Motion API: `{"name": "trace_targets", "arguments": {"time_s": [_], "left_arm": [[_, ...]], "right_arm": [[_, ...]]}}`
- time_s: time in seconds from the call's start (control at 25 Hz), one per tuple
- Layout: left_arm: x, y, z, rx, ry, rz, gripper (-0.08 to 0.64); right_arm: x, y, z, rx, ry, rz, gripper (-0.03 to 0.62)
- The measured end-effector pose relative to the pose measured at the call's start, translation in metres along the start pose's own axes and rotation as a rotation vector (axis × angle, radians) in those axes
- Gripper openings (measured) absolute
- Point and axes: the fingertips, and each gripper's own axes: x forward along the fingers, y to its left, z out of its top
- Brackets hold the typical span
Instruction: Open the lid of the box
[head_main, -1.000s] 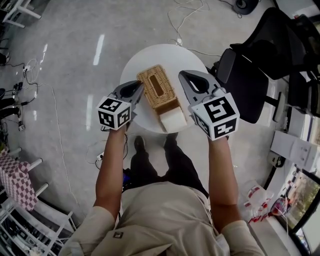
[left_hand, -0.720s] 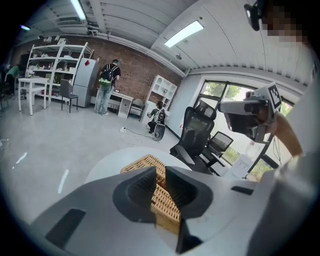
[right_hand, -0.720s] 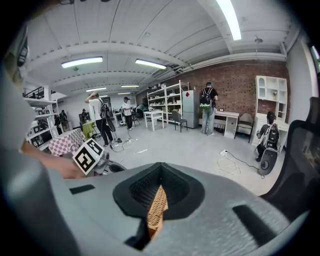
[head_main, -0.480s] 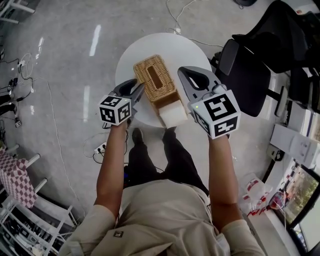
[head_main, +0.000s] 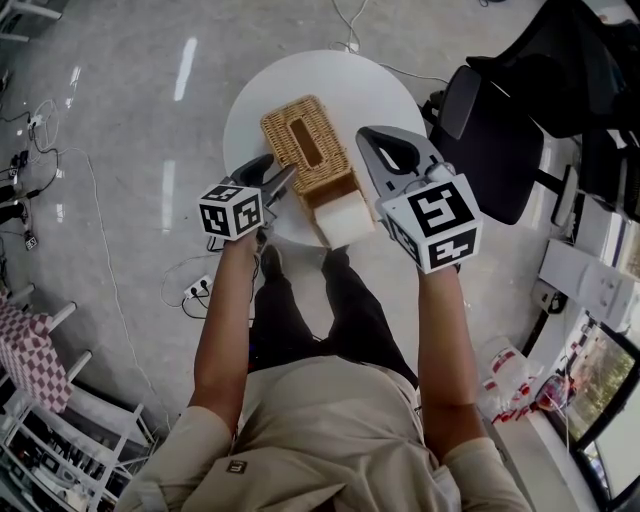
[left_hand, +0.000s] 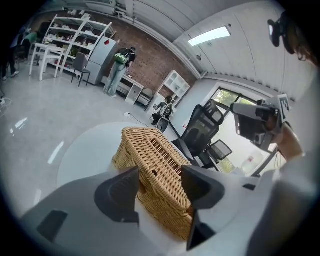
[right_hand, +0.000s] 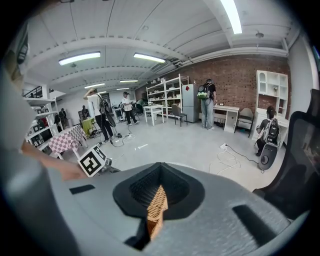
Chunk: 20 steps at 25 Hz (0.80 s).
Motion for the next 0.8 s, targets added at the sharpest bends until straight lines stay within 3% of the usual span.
{"name": "trace_targets", "arguments": {"time_s": [0.36, 0.8], "left_arm": [[0.000, -0.011, -0.002, -0.004, -0.013, -0.023, 0.235], [-0.015, -0.039, 0.026, 0.084, -0.048, -0.035, 0.233]], "right_arm": [[-0.001, 0.000, -0.013, 0.004, 0.021, 0.001, -0.006], [0.001, 0.005, -0.013, 0.000, 0.034, 0.016, -0.006]]}}
